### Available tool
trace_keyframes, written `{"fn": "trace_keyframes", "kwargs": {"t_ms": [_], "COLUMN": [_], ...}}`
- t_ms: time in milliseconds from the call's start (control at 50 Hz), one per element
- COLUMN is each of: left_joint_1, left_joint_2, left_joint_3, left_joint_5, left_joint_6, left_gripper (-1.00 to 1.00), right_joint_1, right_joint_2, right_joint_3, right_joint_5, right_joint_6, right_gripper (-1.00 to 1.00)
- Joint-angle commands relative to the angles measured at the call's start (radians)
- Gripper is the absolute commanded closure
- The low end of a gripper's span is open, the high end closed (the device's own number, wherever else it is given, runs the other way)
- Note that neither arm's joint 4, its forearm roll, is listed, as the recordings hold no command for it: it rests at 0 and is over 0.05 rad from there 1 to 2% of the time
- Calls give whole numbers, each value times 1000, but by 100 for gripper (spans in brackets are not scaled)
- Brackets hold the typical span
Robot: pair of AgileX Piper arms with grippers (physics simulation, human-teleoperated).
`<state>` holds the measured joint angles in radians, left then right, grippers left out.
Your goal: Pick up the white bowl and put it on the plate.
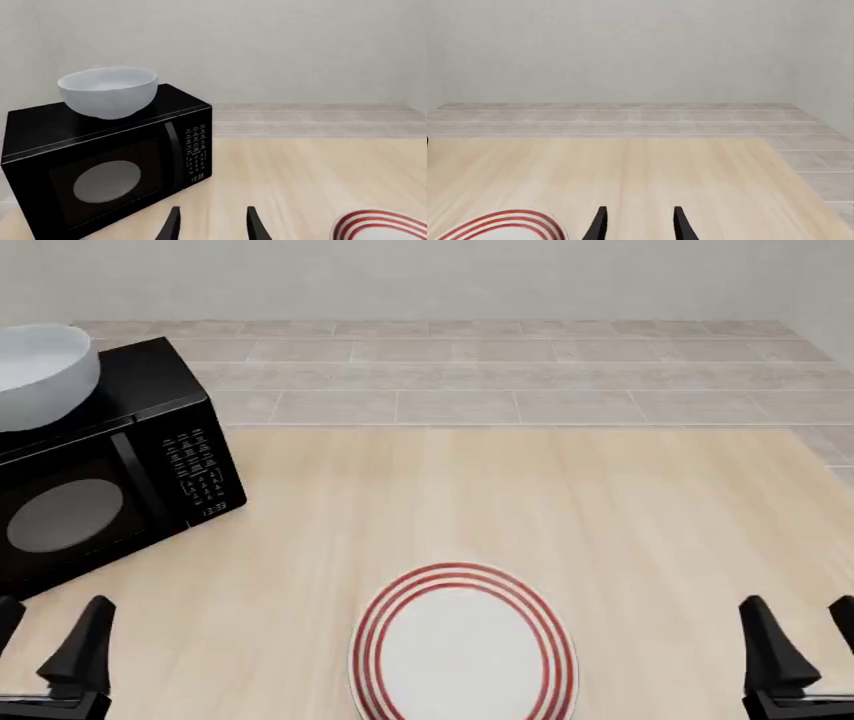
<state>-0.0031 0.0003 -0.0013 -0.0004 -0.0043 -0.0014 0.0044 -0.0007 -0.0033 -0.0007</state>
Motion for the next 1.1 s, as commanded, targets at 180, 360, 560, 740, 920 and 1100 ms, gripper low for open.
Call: {"fn": "trace_keyframes", "kwargs": {"t_ms": [180, 360, 560, 740, 920, 1100], "left_joint_1": [-8, -2, 20, 30, 109, 271], "left_joint_2": [4, 19, 104, 209, 400, 506], "left_joint_3": [-1, -85, -260, -481, -754, -840], "left_joint_5": [-6, 28, 83, 161, 224, 214], "left_joint_6": [-11, -15, 11, -1, -54, -175], "left_gripper": [-100, -100, -100, -100, -100, -100], "right_joint_1": [-12, -11, -28, -31, -20, -13], "right_joint_2": [45, 11, -1, -4, -4, -4], "right_joint_3": [0, -4, -26, -45, -43, -54], "right_joint_5": [-35, -11, 22, 26, 30, 32], "right_joint_6": [-10, -31, -49, -58, -60, -53], "right_gripper": [-100, -100, -100, -100, -100, -100]}}
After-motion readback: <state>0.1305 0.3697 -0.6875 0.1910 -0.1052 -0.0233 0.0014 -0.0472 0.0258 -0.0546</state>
